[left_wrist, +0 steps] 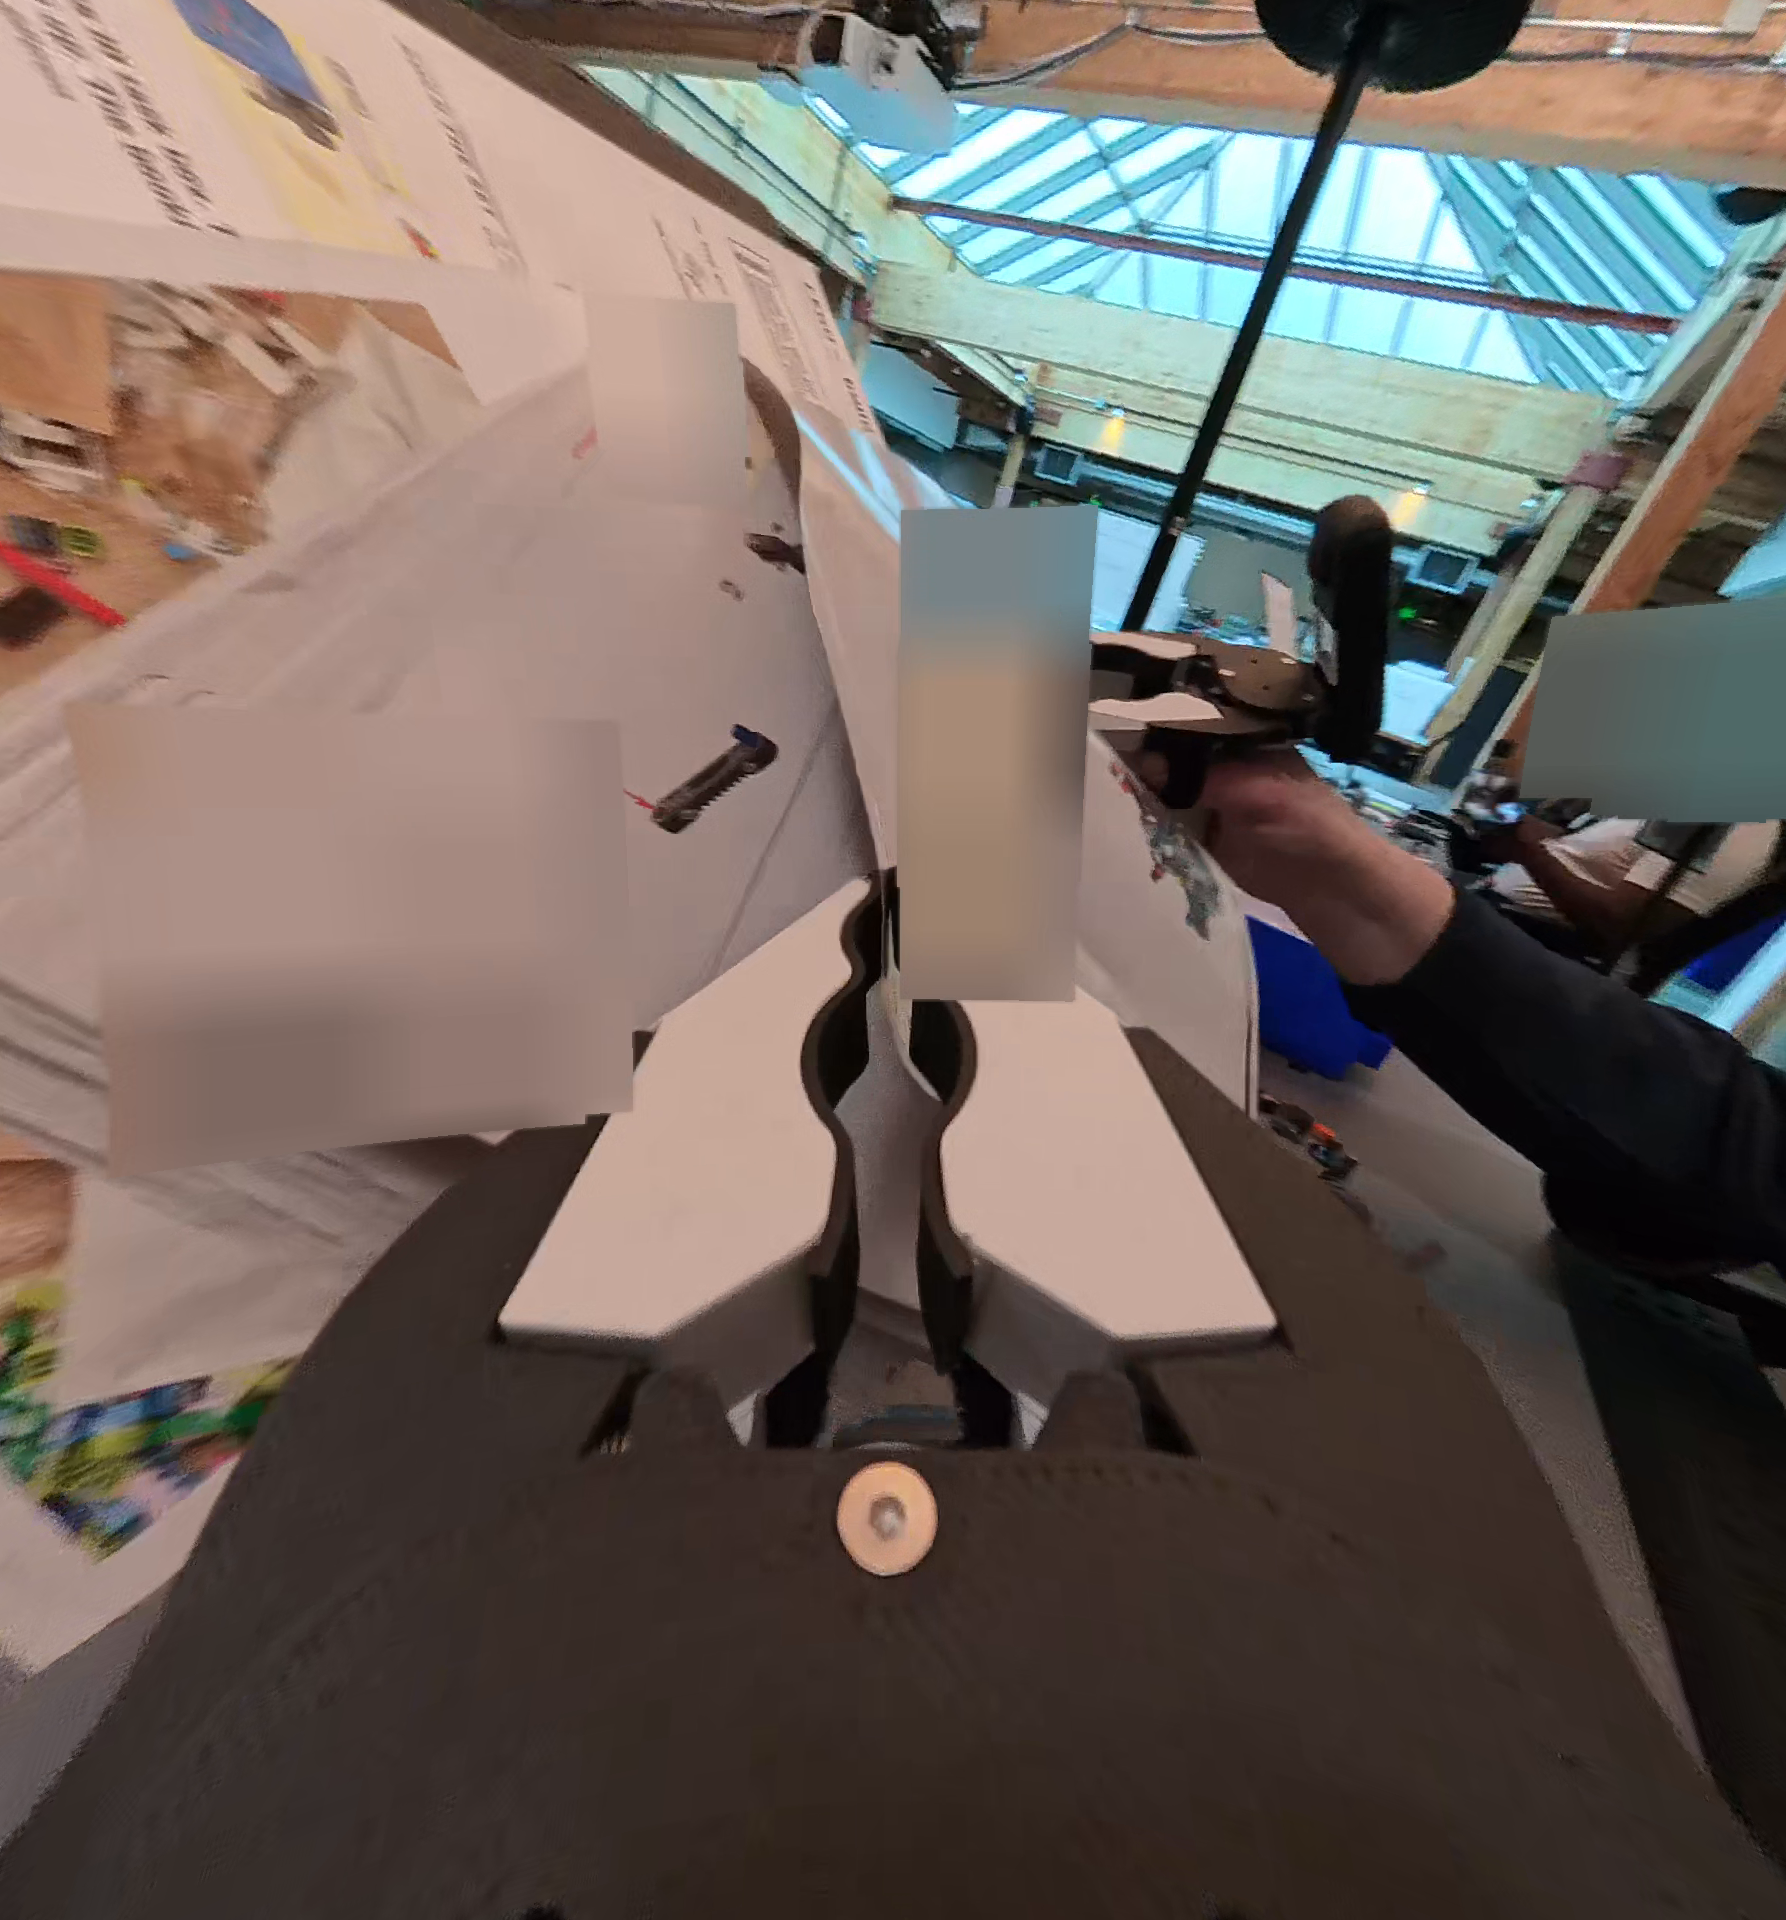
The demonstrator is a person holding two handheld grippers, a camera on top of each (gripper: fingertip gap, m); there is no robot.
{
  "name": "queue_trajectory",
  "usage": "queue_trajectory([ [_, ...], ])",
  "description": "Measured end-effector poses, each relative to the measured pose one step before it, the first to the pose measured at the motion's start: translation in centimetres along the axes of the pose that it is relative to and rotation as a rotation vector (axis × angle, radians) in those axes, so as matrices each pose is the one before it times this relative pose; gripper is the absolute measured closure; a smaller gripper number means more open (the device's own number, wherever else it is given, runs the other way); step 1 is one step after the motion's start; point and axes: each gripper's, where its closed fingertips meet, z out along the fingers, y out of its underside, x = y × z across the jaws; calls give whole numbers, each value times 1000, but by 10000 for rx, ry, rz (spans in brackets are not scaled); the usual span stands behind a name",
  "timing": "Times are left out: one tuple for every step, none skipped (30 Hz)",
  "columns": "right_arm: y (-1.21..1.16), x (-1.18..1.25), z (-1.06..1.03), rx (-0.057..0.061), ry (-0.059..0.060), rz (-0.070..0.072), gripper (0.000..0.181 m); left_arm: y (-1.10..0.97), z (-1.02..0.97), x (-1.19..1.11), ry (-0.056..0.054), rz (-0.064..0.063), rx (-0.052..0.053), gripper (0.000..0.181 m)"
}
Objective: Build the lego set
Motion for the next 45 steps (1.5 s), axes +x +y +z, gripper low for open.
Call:
queue_trajectory([
  [7, -3, -1, 9, -3, 33, 102, -162, -406, -643, -298, 111, -45, 181],
  [27, -76, 37, 13, -49, 48, 103, -181, -469, -763, -359, 172, -24, 181],
  [94, -223, 96, -18, -165, 128, 105, -430, -573, -974, -513, 229, 198, 181],
  [81, -229, 71, -14, -195, 191, 106, -308, -464, -840, -367, 159, 129, 181],
  [12, -97, 38, 42, -102, 159, 107, 95, -212, -553, -117, 44, -127, 181],
  [18, -34, 54, 52, -49, 74, 109, 193, -141, -431, -50, -42, -137, 181],
  [39, -53, 62, 21, -60, 54, 109, -64, -168, -482, -142, -5, 108, 181],
  [4, -41, -2, 17, -51, 43, 111, 54, -37, -334, -71, -65, 37, 181],
  [-36, -38, -50, 30, -28, 4, 114, 243, 109, -144, 31, -54, -103, 181],
  [-62, 3, -56, 24, 22, -39, 118, 164, 76, -178, -49, 29, -48, 181],
  [-65, 10, -94, -3, 66, -101, 124, 65, 54, -182, -111, 84, 11, 181],
  [-116, -19, -124, -19, 73, -162, 131, 162, 71, -129, -87, 70, -77, 181],
  [-153, -6, -129, -12, 94, -209, 141, 95, 60, -51, -44, 69, -64, 181],
  [-125, -30, -110, -4, 87, -254, 150, -47, -3, -75, -56, 58, 25, 181],
  [-53, -94, -26, -22, 54, -260, 153, -86, -31, -88, -70, 42, 44, 181],
  [-24, -163, 2, -24, 12, -211, 157, -30, -38, -50, -29, 29, 8, 181],
  [-35, -240, 4, -8, -44, -154, 162, -11, -36, -40, 3, 13, 2, 181],
  [-48, -254, -3, -7, -67, -97, 167, -60, -63, -102, -52, 10, 38, 181],
  [-64, -244, -8, -3, -69, -76, 171, -68, -84, -127, -75, 9, 52, 181],
  [-139, -274, -54, 17, -94, -60, 177, -35, -29, -39, -14, 0, 14, 181],
  [-250, -294, -118, 71, -121, -20, 179, -11, -37, 18, 23, -10, 4, 181],
  [-363, -255, -150, 107, -114, 19, 181, -126, -78, -39, -27, 16, 74, 181],
  [-443, -279, -176, 104, -149, 61, 181, -120, -87, -85, -64, 32, 78, 181],
  [-583, -387, -229, 154, -221, 105, 181, -56, -85, -109, -67, 18, 8, 181],
  [-707, -431, -269, 208, -247, 125, 181, -148, -140, -174, -127, 32, 59, 181],
  [-719, -464, -246, 208, -248, 151, 181, -469, -277, -376, -318, 108, 249, 173],
  [-737, -565, -214, 217, -305, 190, 181, -674, -351, -402, -383, 159, 328, 162],
  [-775, -751, -179, 248, -382, 205, 181, -662, -353, -425, -432, 170, 218, 150],
  [-836, -847, -136, 299, -401, 202, 181, -798, -362, -76, -284, 219, 231, 140],
  [-813, -961, -60, 297, -416, 205, 181, -910, -309, 199, -219, 279, 210, 128],
  [-754, -1066, 33, 255, -427, 200, 181, -886, -196, 857, 90, 400, 113, 119],
  [-678, -1042, 113, 229, -374, 174, 181, -791, -4, 1584, 426, 527, 5, 112],
  [-567, -993, 193, 190, -315, 160, 181, -436, 221, 1562, 283, 623, -229, 106],
  [-449, -965, 256, 159, -292, 159, 181, -384, 378, 1767, 285, 645, -198, 97],
  [-378, -851, 261, 162, -228, 157, 181, -375, 540, 2051, 332, 716, -128, 91],
  [-309, -807, 281, 160, -226, 196, 181, -164, 727, 2055, 241, 766, -183, 85],
  [-242, -946, 302, 156, -344, 266, 180, 89, 948, 2091, 179, 793, -278, 78],
  [-156, -933, 334, 140, -374, 296, 176, 595, 1149, 1839, 3, 824, -580, 72],
  [-45, -724, 354, 99, -263, 248, 173, 852, 1215, 1706, -11, 733, -749, 65],
  [114, -675, 384, 28, -251, 172, 169, 717, 1109, 1506, -44, 495, -644, 63],
  [291, -780, 429, -60, -355, 155, 162, 571, 963, 1263, -74, 364, -506, 64],
  [319, -813, 430, -61, -408, 185, 152, 383, 781, 936, -90, 213, -357, 63],
  [234, -931, 452, -3, -510, 217, 134, 95, 520, 427, -175, 62, -115, 63],
  [293, -1071, 498, -70, -607, 262, 115, -119, 302, 137, -128, -58, 87, 64],
  [469, -899, 476, -241, -482, 281, 103, 63, 266, 93, -1, -144, -35, 63],
])
